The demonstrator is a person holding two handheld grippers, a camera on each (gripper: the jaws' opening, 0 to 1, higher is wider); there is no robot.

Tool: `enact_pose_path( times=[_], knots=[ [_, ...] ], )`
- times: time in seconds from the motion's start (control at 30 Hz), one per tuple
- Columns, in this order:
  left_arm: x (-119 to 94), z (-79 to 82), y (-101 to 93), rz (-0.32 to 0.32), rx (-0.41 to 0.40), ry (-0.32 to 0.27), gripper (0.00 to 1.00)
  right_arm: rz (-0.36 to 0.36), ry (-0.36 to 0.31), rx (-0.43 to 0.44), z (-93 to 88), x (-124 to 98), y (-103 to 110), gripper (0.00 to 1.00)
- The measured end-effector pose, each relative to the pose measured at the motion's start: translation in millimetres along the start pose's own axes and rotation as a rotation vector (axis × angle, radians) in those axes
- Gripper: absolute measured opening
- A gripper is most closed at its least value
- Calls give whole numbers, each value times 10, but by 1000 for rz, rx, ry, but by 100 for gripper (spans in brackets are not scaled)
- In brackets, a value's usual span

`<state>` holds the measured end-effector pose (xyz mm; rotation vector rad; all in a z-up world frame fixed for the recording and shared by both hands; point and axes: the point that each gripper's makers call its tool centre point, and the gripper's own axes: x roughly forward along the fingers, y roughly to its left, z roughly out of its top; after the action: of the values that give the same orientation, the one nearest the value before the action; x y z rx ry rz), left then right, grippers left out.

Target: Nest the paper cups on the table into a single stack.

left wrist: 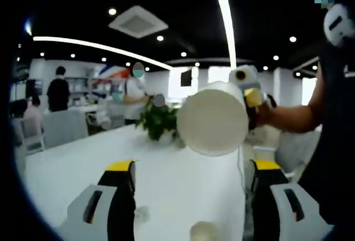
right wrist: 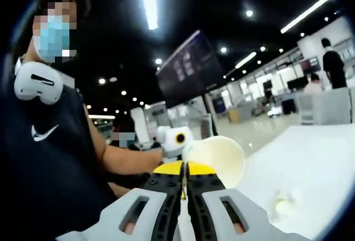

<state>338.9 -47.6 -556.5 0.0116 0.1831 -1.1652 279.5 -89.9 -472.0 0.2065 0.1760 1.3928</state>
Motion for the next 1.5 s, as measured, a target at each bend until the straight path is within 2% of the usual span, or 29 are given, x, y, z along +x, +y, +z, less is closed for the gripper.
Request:
enact_pose_path(
  times=[0.07,0.2,0.3,0.43,0.53,0.67,0.8,0.9,1.03,1.2,1.4,1.5],
  knots=[
    [-57,-130,128,51,14,50,99,-10,53,-25,9,9,-15,0],
    [-194,-349,329,135,39,136,98,-41,156,-91,12,43,-56,0],
    [-287,-400,459,180,22,133,98,-58,247,-142,8,67,-99,0],
    [-423,-499,612,244,10,157,98,-47,347,-183,49,99,-95,0],
    [-496,-554,673,269,1,158,98,-57,435,-223,52,93,-122,0],
    [-584,-630,721,297,-30,150,98,-92,616,-282,41,40,-191,0],
    [-677,-706,802,328,-61,140,98,-97,747,-345,58,31,-192,0],
    [-749,-758,876,366,-23,165,99,-101,858,-397,11,21,-211,0],
    [-781,-744,879,366,-37,152,99,-84,997,-426,-45,39,-184,0],
    [-814,-855,846,365,-32,191,98,-55,1162,-484,-47,84,-150,0],
    [-820,-907,801,359,-48,188,98,-14,1281,-531,-79,160,-71,0],
    [-829,-870,803,367,-52,162,98,-4,1300,-544,-133,215,-61,0]
  ],
)
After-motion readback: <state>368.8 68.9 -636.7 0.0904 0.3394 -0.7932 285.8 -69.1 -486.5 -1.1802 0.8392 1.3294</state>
